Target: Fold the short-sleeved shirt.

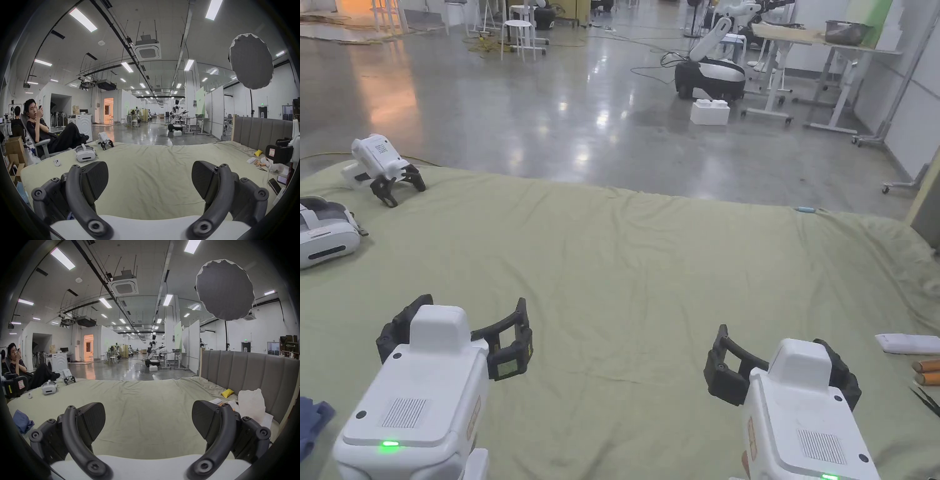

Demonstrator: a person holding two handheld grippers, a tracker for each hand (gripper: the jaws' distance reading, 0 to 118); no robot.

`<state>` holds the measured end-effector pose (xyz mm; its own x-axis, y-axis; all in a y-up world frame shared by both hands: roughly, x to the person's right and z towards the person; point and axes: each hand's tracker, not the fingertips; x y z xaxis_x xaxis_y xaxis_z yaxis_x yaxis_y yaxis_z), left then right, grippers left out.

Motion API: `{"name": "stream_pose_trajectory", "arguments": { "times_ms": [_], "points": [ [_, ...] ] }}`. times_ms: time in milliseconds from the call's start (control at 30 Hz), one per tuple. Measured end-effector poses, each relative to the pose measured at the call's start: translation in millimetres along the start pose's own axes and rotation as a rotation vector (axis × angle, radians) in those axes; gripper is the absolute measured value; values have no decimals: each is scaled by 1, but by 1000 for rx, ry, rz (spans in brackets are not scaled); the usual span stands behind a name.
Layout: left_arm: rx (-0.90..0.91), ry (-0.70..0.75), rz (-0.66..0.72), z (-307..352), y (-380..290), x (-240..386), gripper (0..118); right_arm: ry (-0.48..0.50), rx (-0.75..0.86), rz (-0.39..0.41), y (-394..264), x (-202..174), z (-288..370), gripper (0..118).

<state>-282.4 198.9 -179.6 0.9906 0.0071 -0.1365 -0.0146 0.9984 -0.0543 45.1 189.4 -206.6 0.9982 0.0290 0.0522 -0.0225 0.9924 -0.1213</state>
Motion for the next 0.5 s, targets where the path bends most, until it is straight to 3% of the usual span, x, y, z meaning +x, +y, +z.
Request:
{"name": "stream_pose_trajectory", "arguments": {
  "times_ms": [500],
  "points": [
    [-64,13,-13,-3,4,7,106,-34,-114,-119,12,-7,-6,108]
  ]
}}
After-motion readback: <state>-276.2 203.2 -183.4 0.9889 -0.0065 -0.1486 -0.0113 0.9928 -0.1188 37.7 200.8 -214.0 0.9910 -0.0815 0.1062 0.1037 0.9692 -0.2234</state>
